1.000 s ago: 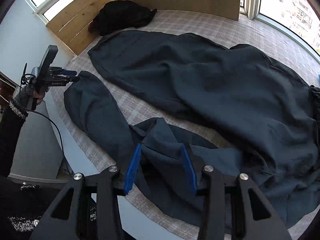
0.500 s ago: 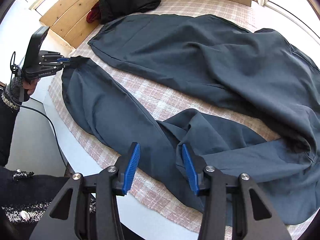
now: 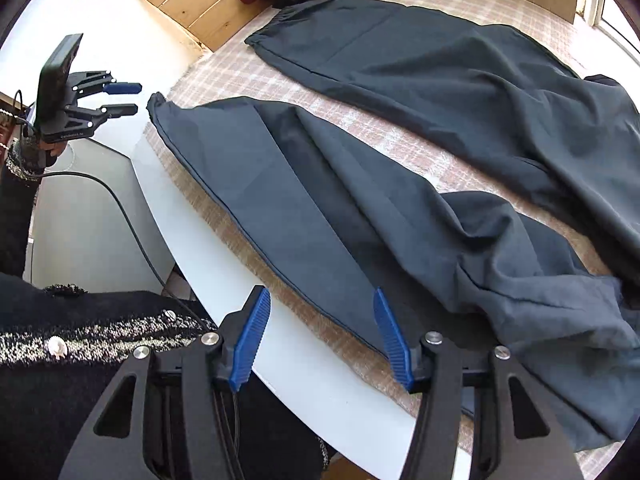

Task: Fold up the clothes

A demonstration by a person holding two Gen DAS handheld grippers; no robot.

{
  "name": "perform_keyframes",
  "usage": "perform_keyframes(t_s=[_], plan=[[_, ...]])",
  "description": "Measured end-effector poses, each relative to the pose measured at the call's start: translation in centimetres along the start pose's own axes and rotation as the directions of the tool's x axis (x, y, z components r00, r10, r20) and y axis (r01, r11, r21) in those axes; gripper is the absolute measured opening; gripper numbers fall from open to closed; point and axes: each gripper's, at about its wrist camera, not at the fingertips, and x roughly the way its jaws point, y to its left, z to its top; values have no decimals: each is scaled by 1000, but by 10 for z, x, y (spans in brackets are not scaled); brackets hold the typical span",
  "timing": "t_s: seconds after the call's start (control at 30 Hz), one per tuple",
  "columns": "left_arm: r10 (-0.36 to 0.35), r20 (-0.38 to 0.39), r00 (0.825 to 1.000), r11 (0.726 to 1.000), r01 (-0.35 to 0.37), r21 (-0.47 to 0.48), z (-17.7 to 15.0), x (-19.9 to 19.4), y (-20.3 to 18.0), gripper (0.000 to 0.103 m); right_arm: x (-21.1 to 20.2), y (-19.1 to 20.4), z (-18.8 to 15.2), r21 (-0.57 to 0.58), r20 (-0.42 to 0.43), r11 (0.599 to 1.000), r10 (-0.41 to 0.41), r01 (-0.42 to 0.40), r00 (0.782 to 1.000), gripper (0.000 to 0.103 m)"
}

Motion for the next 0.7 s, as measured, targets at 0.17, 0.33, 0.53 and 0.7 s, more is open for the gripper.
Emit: perform_keyframes(t_s=[0.17,0.33,0.53,0.7], plan=[[-21,-96,995,993,10,-114,-38,38,9,37,-22,-33,15,126,72,989,-87,78,994,53],[-107,-40,993,970,96,-222,-17,68,28,47,-11,-47,36,139,76,985,-112,101,991,53],[-196,-103,975,977,185,-103,2,98,-21,51,9,-54,34,90,20,982,-171,169,985,53],[-191,-152,970,982,189,-28,9,112,-58,5,1,-70,30,139,43,974,-184,177,982,53]])
